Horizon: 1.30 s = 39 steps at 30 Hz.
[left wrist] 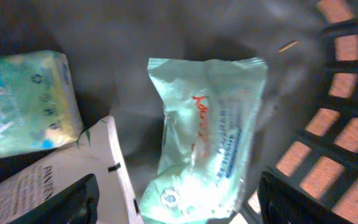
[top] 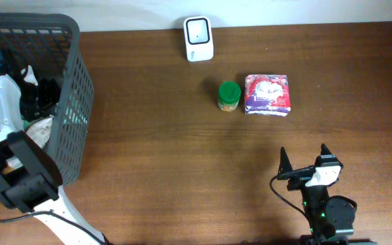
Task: Scan the item barcode
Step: 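Return the left gripper into the basket toward the mint wipes pack, then grasp the mint-green wipes pack and lift it from the basket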
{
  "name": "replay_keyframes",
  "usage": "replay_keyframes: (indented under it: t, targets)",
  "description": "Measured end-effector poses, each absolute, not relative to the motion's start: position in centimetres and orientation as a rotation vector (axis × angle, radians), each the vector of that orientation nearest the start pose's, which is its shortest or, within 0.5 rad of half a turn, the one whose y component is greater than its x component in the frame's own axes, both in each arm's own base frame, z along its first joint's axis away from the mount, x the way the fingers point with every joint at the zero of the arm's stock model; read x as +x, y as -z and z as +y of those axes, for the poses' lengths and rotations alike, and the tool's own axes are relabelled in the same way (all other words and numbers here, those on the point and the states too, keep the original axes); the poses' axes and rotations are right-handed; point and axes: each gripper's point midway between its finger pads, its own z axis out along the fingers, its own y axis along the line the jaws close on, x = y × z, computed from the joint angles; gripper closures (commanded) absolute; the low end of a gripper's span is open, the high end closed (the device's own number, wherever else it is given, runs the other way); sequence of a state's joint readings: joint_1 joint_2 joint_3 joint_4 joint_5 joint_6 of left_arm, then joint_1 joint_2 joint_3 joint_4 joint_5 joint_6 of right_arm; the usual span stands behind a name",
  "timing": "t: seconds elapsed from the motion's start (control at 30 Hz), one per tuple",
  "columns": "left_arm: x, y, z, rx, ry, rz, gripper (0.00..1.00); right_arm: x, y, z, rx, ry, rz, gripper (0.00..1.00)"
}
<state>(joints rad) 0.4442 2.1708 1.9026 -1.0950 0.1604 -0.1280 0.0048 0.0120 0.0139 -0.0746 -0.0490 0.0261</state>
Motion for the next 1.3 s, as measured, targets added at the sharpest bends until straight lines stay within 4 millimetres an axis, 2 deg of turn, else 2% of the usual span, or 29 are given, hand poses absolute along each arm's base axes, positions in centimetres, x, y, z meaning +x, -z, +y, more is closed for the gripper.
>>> replay_keyframes:
  t: [0.1,0.23,0.43,0.5,0.57,0.63,0.7,0.83,0.87,0.97,1.1,1.13,1.3]
  targets:
    - [43.5,-7.2,17.7,-0.81,0.193,2.827,0.21,24.6,-15.9,1.0,-0.02,-0.064,1.644,0.01]
    - [43.5,-6.6,17.6,-0.814,0.202,2.84,0.24,24.6,-15.9,1.0,-0.02,-0.064,1.644,0.01]
    - [43.8,-4.6,16.2,-0.776,0.335,2.871,0.25,24.6,-15.9,1.0,-0.019,-0.064,1.644,0.01]
    - [43.7,-3.6,15.9,-0.779,0.362,2.89,0.37,24.6,-15.9,1.0,-0.02,-0.064,1.644,0.01]
    - [43.8,-3.7,15.9,-0.779,0.37,2.889,0.59,24.6,-15.9,1.0,-0.02,-0.064,1.644,0.01]
    - [43.6,-3.5,15.8,-0.773,0.375,2.897,0.66,24.6,-15.9,1.0,-0.019,-0.064,1.644,0.01]
    - [43.5,-3.5,15.8,-0.779,0.38,2.904,0.8,24.6,-15.9,1.0,-0.019,-0.064,1.644,0.01]
    - [43.0,-4.3,15.4,-0.787,0.4,2.944,0.82,24.6,-15.9,1.0,-0.019,-0.064,1.644,0.01]
    - [43.0,-4.7,15.4,-0.791,0.405,2.954,0.87,24.6,-15.9,1.0,-0.02,-0.064,1.644,0.01]
    - [44.1,-8.3,16.0,-0.772,0.384,2.918,0.88,24.6,-15.9,1.0,-0.019,-0.064,1.644,0.01]
    - [46.6,-16.0,17.3,-0.696,0.307,2.762,0.86,24.6,-15.9,1.0,-0.019,-0.064,1.644,0.01]
    - [46.8,-18.4,17.4,-0.674,0.288,2.718,0.86,24.6,-15.9,1.0,-0.019,-0.064,1.644,0.01]
    - [46.9,-27.2,16.7,-0.576,0.268,2.527,0.86,24.6,-15.9,1.0,-0.02,-0.064,1.644,0.01]
